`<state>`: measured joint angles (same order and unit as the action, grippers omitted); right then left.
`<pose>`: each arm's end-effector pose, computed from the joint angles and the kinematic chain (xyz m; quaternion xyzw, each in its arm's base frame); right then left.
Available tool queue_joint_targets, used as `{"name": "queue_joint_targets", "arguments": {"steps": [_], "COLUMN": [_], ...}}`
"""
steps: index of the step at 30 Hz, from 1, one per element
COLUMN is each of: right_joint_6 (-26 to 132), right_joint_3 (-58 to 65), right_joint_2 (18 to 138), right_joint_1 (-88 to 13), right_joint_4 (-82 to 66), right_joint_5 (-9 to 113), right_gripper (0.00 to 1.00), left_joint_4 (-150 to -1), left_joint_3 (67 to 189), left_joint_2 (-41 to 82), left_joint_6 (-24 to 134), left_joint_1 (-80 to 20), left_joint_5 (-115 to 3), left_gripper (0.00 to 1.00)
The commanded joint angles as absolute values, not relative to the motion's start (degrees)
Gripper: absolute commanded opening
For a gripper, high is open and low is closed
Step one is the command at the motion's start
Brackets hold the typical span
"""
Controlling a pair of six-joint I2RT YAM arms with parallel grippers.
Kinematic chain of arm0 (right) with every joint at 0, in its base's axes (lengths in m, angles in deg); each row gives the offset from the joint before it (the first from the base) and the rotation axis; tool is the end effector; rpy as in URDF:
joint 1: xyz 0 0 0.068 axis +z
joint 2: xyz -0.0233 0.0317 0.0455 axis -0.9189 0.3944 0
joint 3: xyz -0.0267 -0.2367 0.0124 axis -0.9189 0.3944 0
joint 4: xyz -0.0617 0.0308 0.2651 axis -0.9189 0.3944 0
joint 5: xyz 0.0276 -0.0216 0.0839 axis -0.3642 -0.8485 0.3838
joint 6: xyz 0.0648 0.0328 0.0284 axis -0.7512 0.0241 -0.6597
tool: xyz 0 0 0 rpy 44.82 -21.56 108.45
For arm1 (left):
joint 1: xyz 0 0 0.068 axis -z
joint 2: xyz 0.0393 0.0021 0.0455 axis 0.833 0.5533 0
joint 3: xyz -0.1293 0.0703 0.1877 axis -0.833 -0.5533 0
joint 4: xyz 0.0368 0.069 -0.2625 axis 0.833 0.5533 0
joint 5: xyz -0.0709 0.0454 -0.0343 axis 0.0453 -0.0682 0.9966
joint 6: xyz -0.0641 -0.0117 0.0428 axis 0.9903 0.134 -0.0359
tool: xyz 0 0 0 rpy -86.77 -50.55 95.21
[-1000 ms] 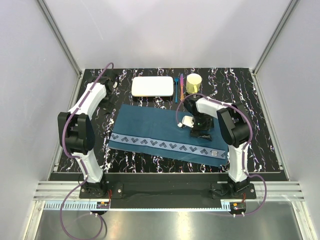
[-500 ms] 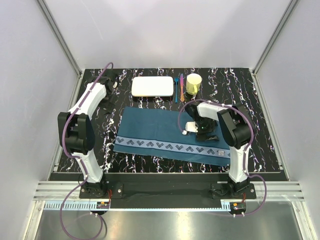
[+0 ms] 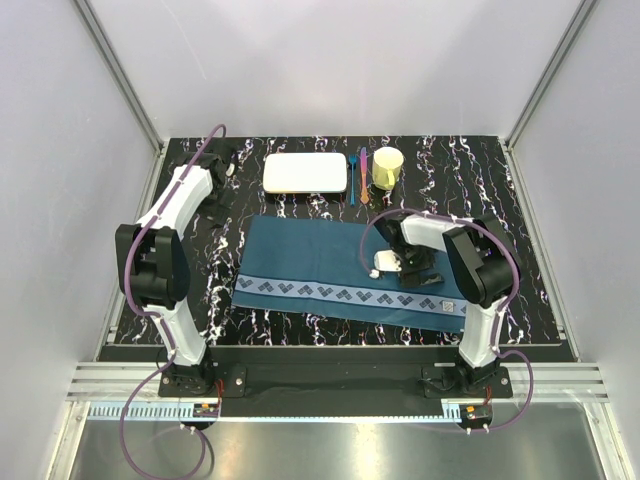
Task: Set the dinner table for one person
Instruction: Flatten out the napkin at the center of the board.
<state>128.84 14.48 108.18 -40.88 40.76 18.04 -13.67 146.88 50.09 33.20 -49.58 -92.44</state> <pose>0.2917 0.1088 0.0469 0.7235 -0.6496 0.1933 0.1308 0.3826 -0.0139 0.2003 0.1108 0.9545 0.2471 0.1252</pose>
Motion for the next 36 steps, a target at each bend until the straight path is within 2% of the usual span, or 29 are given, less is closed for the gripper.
{"name": "queue_joint_targets", "arguments": {"steps": [1, 16, 24, 28, 36], "right_joint_6": [129.85, 114.76, 92.98, 89.6, 89.95], "right_joint_3": [18.52, -6.07, -16.63, -19.0, -26.56], "right_joint_2": [109.74, 100.26, 98.4, 99.28, 103.05], "right_joint_1": [-41.72, -39.87, -44.44, -46.81, -50.16], "right_joint_4": [33.12, 55.35, 56.06, 57.47, 60.54], "right_joint_5": [21.12, 36.58, 51.16, 55.3, 55.3], "right_gripper": [0.97, 1.0, 1.0, 1.0, 1.0], "left_joint_4": [-14.51, -15.82, -24.95, -28.66, -38.22], "left_joint_3": [147.62, 149.28, 144.46, 140.95, 133.47], "left_joint_2": [47.74, 49.06, 47.04, 47.56, 50.28], "left_joint_6": [33.97, 30.1, 31.06, 29.84, 21.48], "left_joint_1": [-49.81, -49.2, -47.88, -46.39, -40.94], "left_joint_5": [-91.2, -82.59, -70.99, -65.99, -72.29], "left_gripper": [0.99, 0.98, 0.98, 0.98, 0.91]}}
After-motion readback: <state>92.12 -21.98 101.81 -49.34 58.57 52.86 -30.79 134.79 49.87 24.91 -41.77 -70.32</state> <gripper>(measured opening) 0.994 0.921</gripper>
